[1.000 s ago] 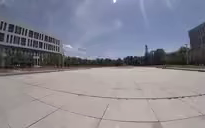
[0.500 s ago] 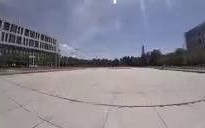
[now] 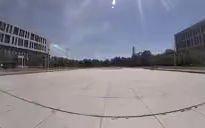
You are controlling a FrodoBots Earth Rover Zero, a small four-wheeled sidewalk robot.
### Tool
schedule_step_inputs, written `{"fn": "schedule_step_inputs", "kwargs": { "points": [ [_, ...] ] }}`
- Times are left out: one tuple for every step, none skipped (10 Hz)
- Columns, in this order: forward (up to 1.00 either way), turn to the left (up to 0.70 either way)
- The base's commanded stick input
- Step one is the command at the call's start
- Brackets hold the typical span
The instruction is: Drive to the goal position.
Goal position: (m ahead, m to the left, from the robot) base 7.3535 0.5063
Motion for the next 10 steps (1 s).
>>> {"fn": "schedule_step_inputs", "kwargs": {
  "points": [
    [0.69,0.0],
    [0.69,0.0],
    [0.69,0.0],
    [0.69,0.0],
    [0.69,0.0],
    [0.69,0.0],
    [0.69,0.0],
    [0.69,0.0],
    [0.69,0.0],
    [0.69,0.0]
  ]
}}
